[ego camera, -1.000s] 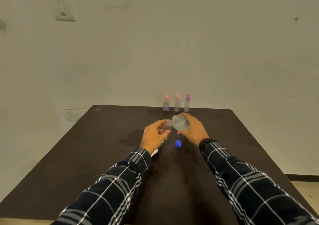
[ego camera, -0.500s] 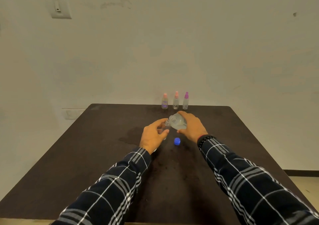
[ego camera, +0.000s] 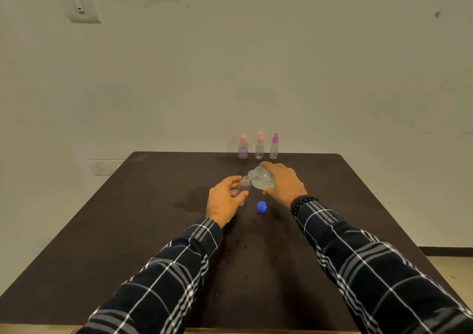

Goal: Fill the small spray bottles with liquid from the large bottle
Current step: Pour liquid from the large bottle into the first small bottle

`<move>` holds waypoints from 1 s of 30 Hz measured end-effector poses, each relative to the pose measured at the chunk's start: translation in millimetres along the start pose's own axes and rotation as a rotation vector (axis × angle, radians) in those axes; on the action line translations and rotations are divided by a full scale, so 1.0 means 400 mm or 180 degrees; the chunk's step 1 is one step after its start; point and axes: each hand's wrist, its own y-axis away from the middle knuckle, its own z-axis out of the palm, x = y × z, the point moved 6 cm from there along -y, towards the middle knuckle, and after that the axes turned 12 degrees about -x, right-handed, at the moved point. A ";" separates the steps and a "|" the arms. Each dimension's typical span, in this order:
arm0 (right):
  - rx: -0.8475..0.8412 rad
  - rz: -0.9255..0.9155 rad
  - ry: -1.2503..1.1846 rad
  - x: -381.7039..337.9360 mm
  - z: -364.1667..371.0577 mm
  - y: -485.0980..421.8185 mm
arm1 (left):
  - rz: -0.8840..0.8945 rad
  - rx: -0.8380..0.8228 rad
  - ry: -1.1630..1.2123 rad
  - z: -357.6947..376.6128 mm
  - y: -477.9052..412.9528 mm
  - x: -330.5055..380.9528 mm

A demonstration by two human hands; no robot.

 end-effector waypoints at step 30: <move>0.0115 0.0084 0.0726 -0.012 -0.012 -0.003 | -0.0082 0.0038 -0.0209 0.004 -0.004 -0.011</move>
